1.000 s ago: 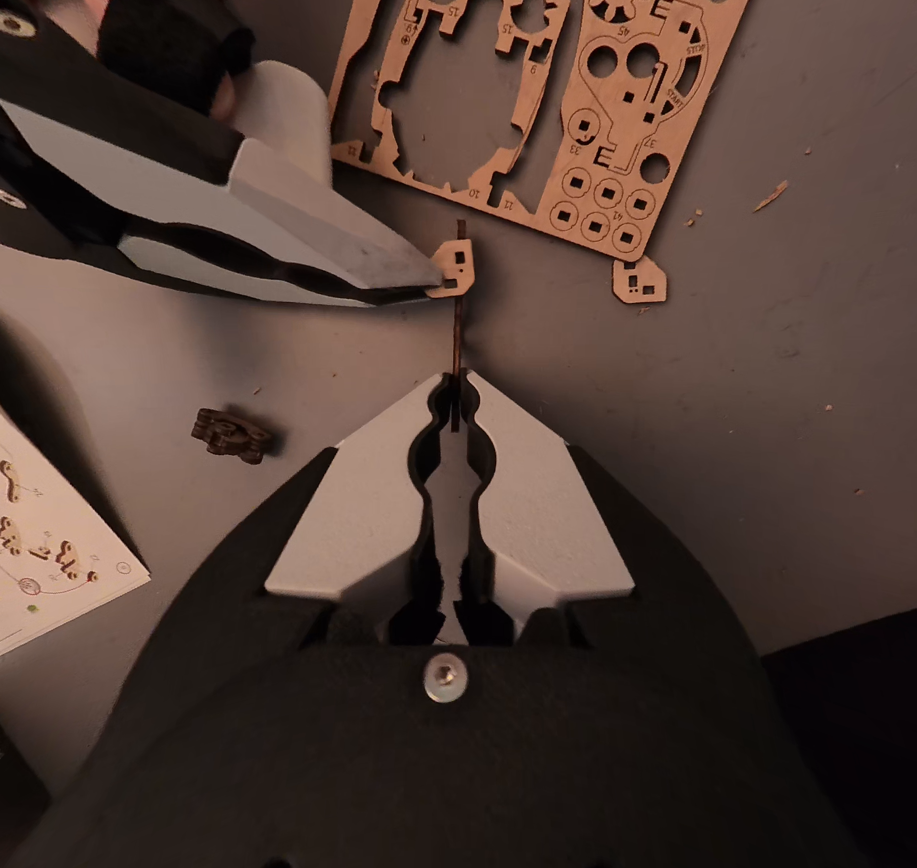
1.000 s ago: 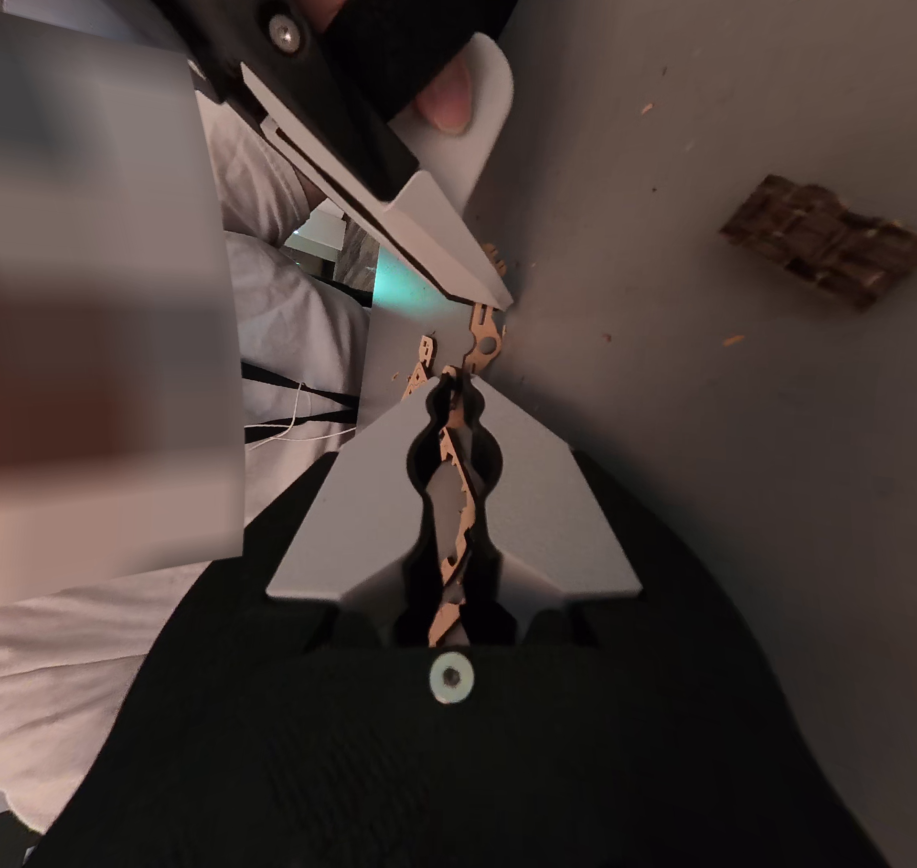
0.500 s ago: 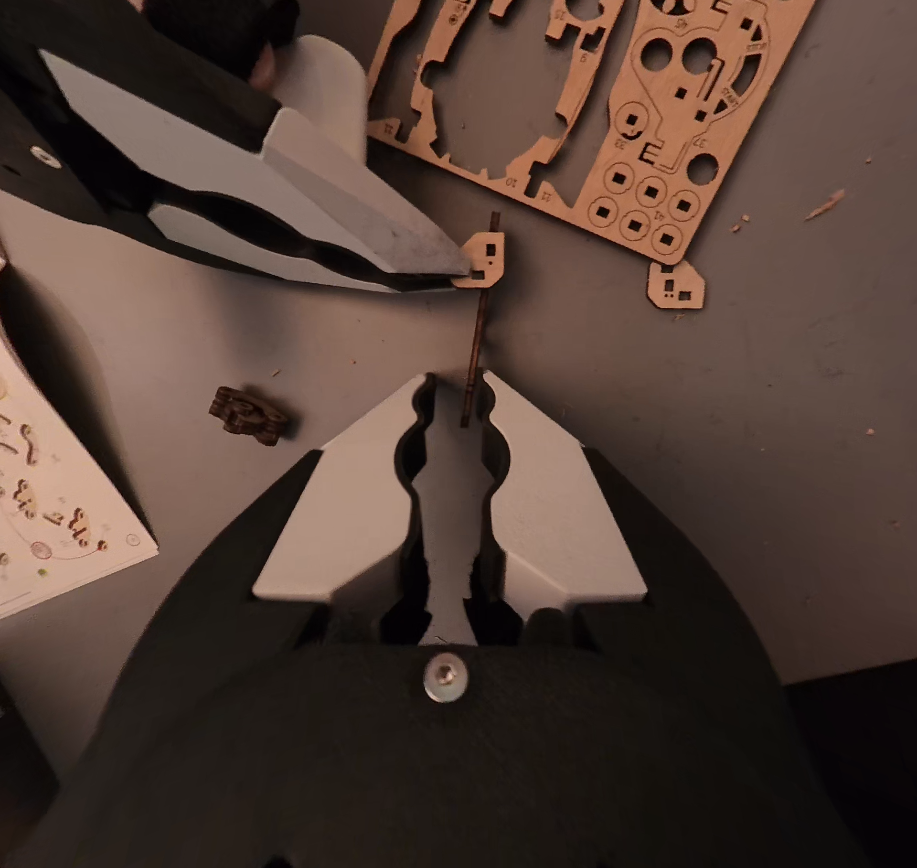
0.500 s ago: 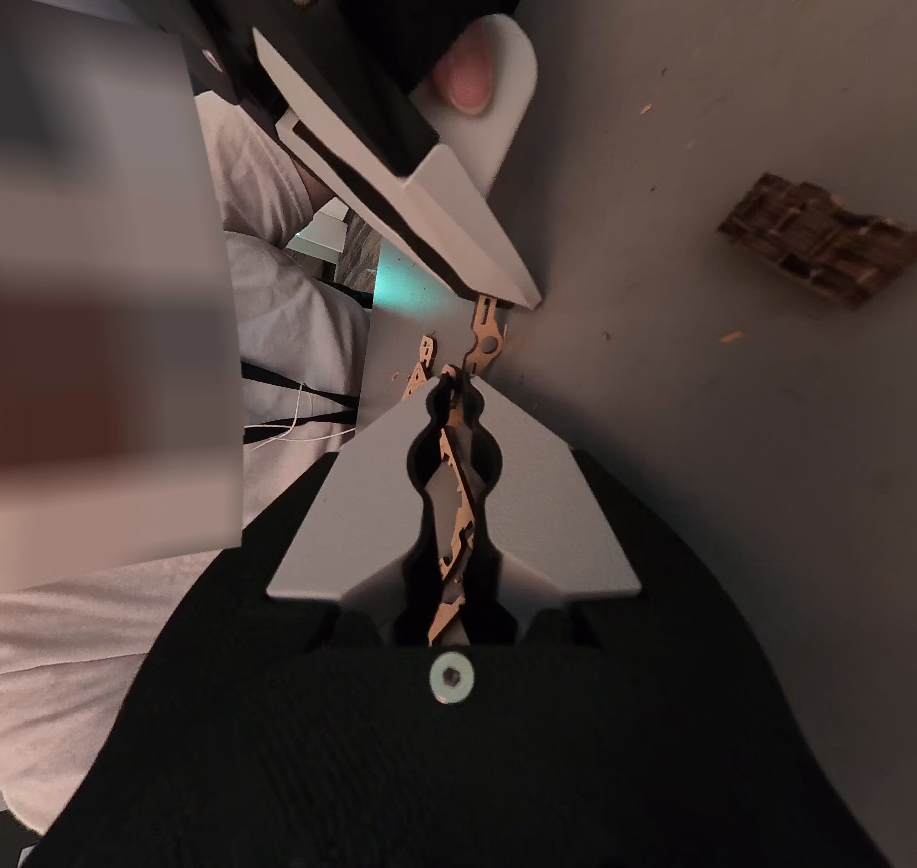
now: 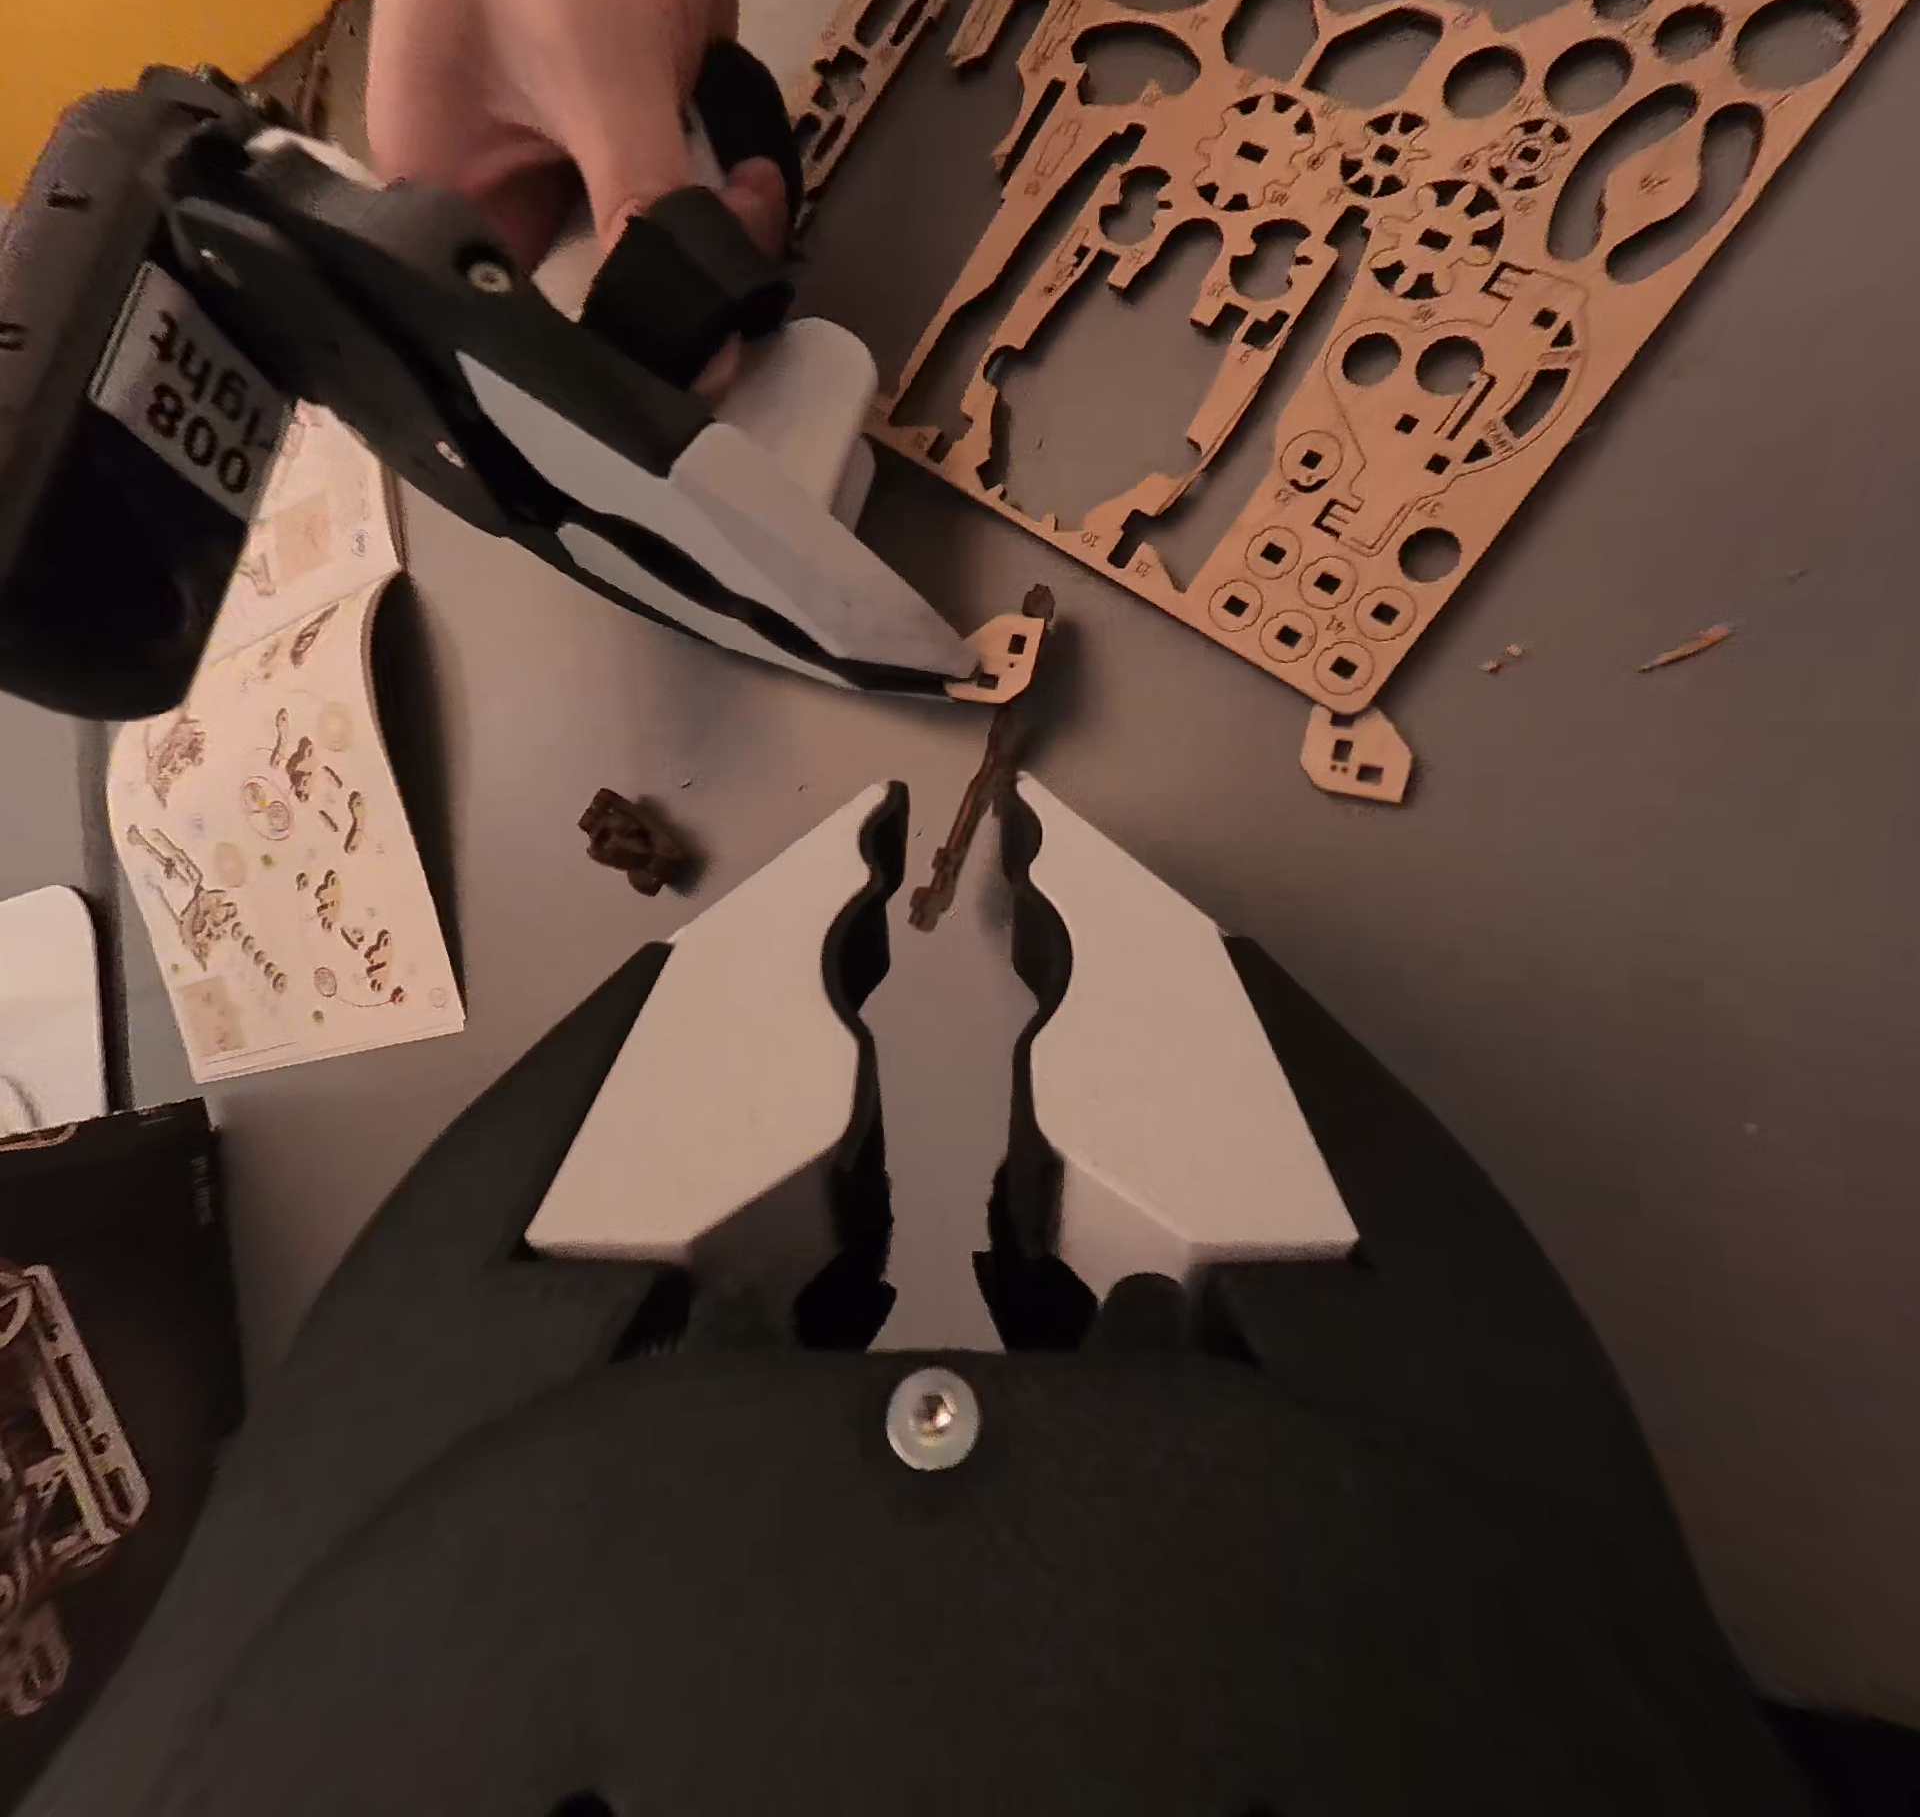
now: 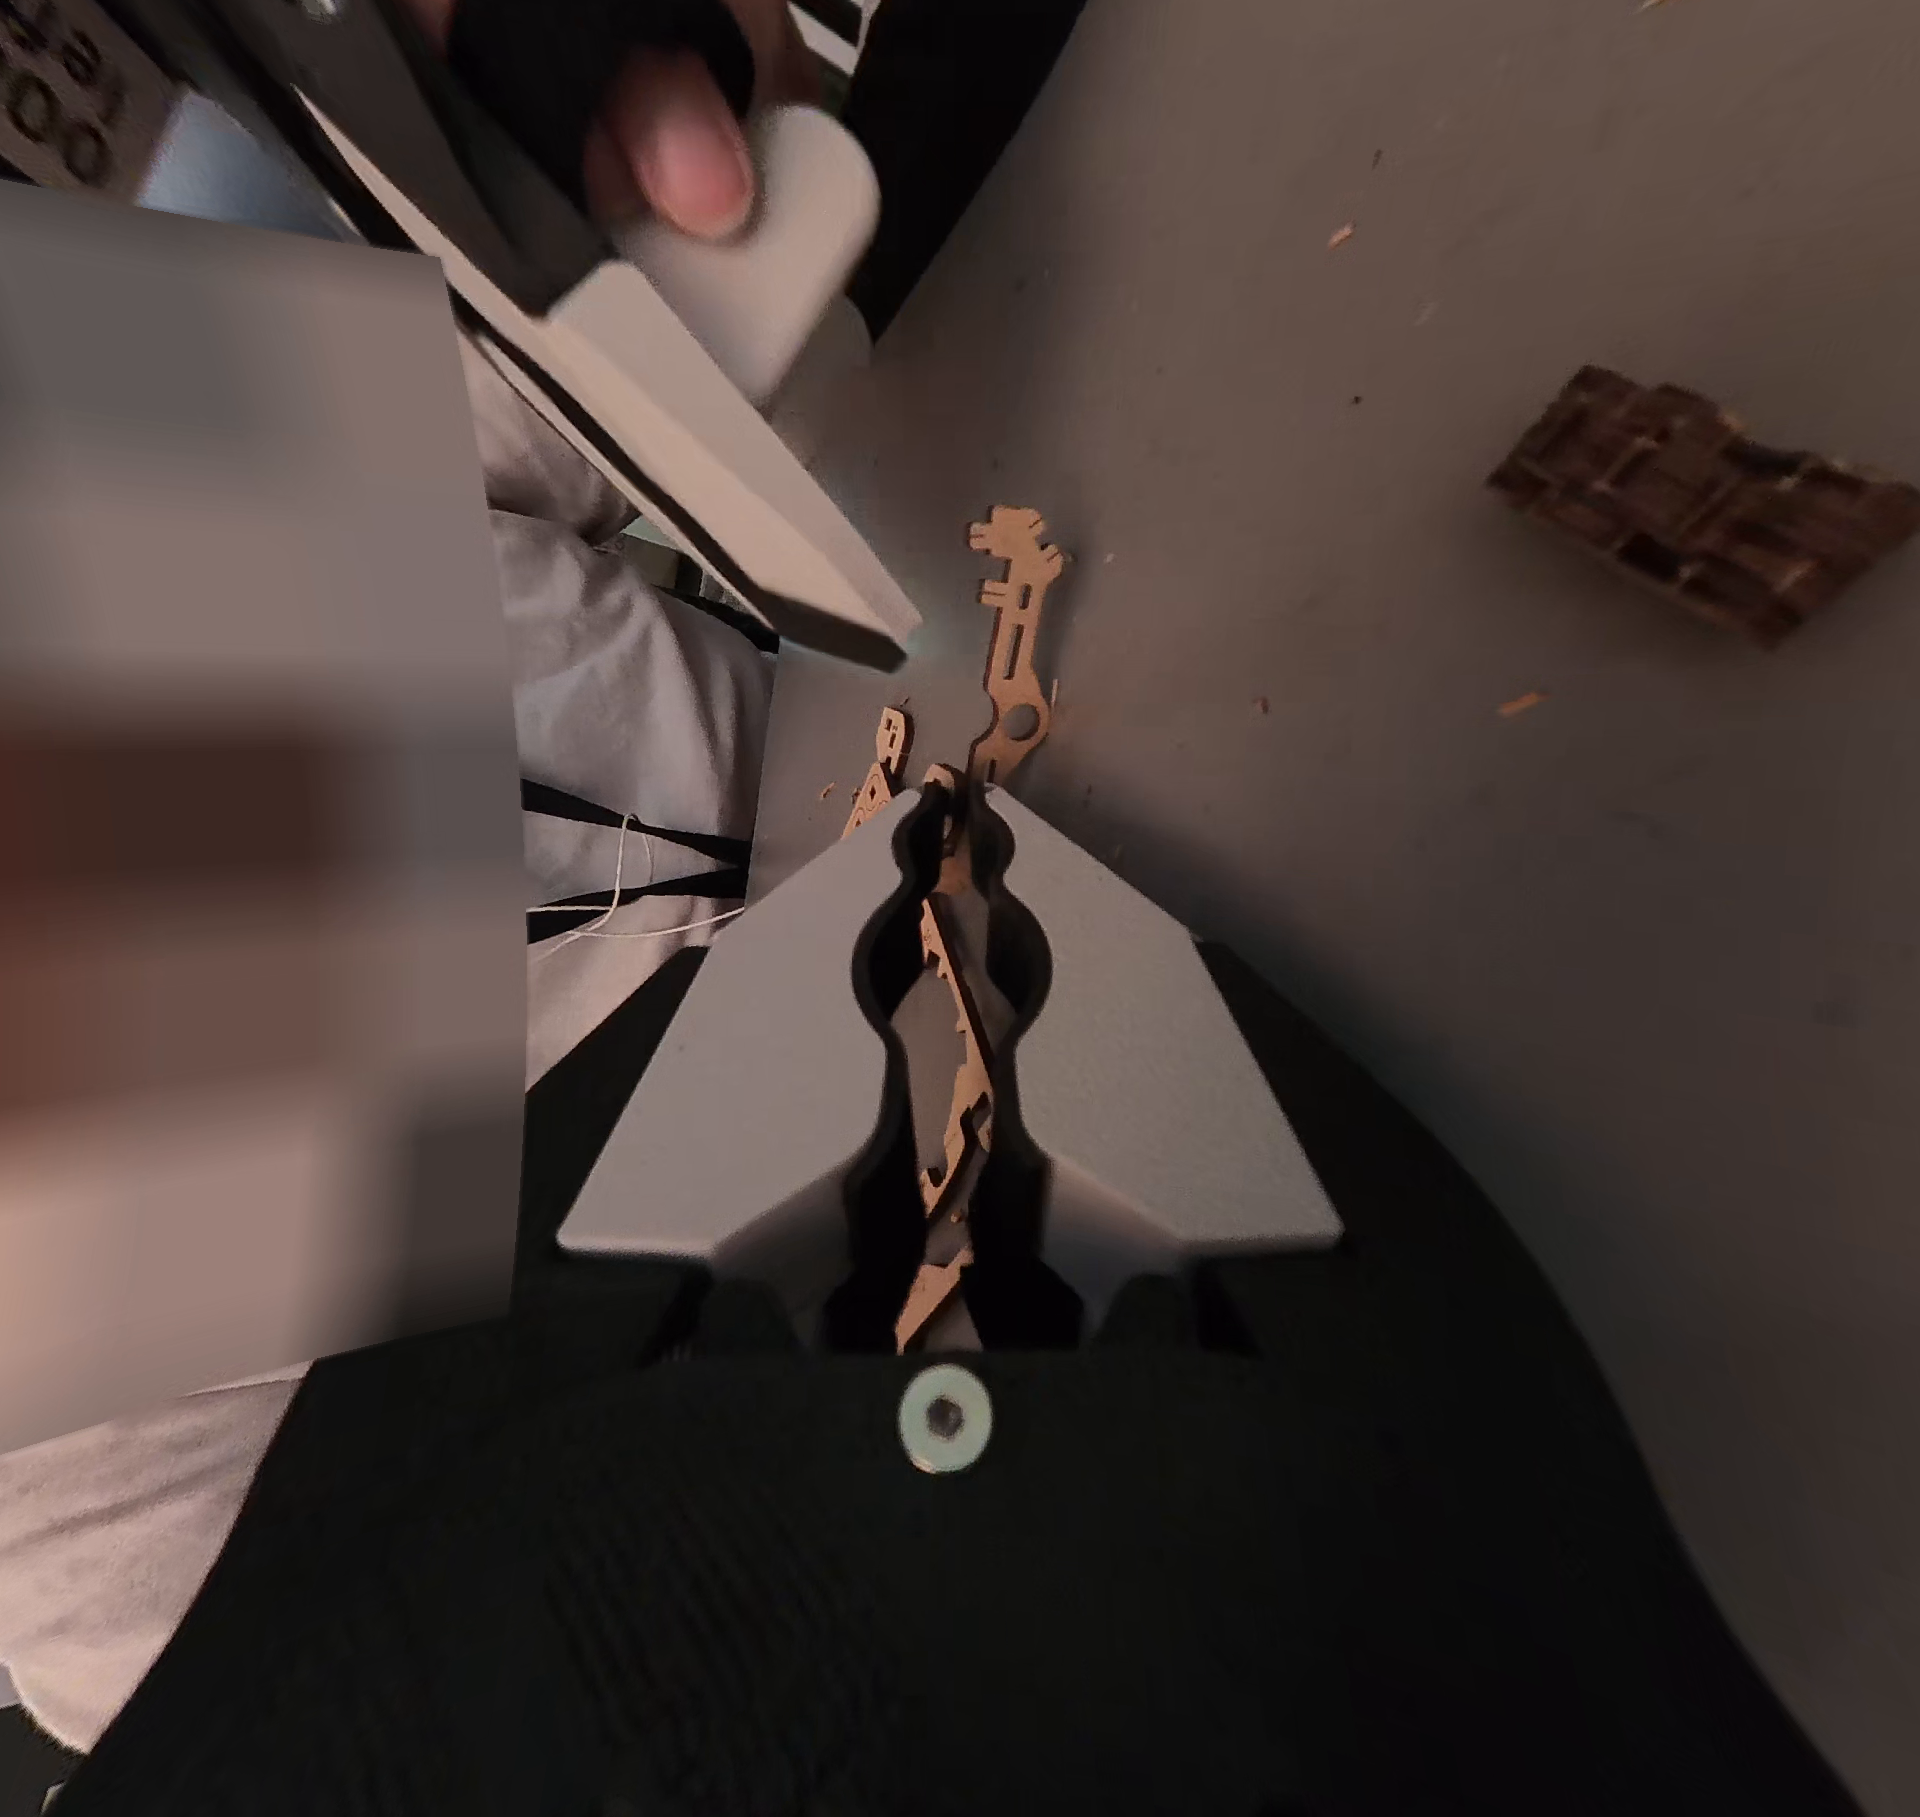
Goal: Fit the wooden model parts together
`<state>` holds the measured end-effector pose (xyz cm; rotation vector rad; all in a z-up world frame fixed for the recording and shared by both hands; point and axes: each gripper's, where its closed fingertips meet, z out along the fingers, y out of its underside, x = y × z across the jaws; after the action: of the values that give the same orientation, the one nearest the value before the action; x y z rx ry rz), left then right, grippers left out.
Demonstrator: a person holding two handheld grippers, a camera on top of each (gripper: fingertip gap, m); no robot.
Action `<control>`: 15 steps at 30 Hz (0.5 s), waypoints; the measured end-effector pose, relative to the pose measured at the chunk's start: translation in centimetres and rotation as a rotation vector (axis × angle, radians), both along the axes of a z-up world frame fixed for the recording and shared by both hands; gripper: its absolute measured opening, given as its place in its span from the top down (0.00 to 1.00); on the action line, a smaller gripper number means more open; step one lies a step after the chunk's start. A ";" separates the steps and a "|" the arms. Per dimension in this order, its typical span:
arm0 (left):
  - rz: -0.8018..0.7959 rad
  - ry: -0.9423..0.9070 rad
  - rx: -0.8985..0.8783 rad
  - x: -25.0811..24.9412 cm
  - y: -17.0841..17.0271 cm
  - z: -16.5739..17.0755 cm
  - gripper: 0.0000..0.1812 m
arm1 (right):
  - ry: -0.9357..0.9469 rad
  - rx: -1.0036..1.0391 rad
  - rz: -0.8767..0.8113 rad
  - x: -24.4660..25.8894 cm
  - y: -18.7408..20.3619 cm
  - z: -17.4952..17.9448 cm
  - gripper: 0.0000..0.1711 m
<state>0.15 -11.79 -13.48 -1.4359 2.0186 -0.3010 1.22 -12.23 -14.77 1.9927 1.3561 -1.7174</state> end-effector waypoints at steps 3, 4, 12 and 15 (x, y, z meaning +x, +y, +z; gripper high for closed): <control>0.014 -0.026 0.061 0.7 -0.1 -0.7 0.91 | 0.000 0.001 -0.003 0.0 0.0 0.0 0.98; 0.010 -0.043 0.055 1.0 -0.3 -0.7 0.92 | 0.000 0.001 -0.003 0.0 0.0 0.0 0.98; 0.003 -0.017 -0.004 1.6 -0.5 -1.4 0.92 | 0.000 0.004 -0.003 0.0 0.0 0.0 0.98; 0.002 -0.030 0.005 1.7 -0.5 -1.4 0.92 | -0.001 0.006 -0.005 0.0 0.1 0.0 0.98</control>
<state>1.89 -12.30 -14.86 -1.4220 1.9929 -0.3152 1.23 -12.14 -14.79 2.0012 1.3585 -1.7168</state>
